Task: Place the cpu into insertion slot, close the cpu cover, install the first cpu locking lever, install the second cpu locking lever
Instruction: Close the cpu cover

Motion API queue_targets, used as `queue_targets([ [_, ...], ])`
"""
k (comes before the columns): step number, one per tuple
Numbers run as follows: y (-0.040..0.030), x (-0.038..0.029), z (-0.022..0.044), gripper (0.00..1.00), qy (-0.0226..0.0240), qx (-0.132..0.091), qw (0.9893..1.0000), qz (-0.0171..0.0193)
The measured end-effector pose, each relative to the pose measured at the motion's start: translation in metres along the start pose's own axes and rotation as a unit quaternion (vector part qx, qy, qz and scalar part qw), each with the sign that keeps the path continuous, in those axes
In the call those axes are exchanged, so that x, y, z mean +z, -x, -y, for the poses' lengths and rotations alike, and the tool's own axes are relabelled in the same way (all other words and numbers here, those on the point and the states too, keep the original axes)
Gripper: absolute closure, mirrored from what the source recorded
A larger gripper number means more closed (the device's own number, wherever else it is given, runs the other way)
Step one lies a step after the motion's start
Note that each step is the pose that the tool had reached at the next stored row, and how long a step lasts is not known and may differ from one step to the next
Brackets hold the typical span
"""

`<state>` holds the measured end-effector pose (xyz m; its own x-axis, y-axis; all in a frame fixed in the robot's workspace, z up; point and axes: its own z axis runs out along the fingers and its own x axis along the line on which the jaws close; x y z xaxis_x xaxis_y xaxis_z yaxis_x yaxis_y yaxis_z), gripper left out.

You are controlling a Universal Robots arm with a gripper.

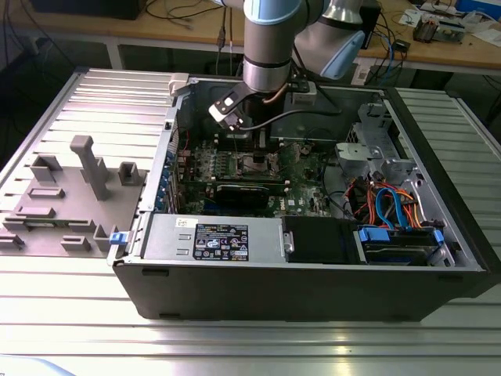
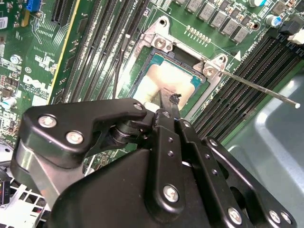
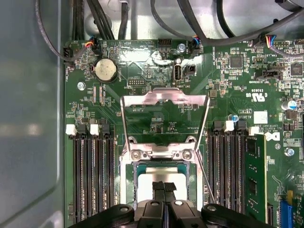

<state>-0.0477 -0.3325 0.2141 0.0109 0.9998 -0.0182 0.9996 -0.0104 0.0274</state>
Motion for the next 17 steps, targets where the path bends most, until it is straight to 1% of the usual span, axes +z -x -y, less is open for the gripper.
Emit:
queue_targets([
  [1,0.0000,0.0000,-0.0006,0.89,-0.0011,0.000,1.0000,0.0000],
  [6,-0.0001,-0.0003,-0.0008,0.89,-0.0020,0.000,1.0000,0.0000],
  [8,0.0001,-0.0043,-0.0008,0.89,-0.0020,0.000,1.0000,0.0000],
  [10,0.0001,-0.0069,-0.0009,0.89,-0.0021,0.000,1.0000,0.0001],
  [12,0.0002,-0.0112,-0.0011,0.89,-0.0020,0.000,1.0000,0.0005],
  [14,0.0004,-0.0202,-0.0013,0.89,-0.0020,0.000,1.0000,0.0018],
  [15,0.0005,-0.0261,-0.0014,0.89,-0.0020,0.000,1.0000,0.0032],
  [16,0.0005,-0.0297,-0.0015,0.89,-0.0020,0.000,1.0000,0.0036],
  [17,0.0005,-0.0309,-0.0016,0.89,-0.0020,0.000,1.0000,0.0038],
])
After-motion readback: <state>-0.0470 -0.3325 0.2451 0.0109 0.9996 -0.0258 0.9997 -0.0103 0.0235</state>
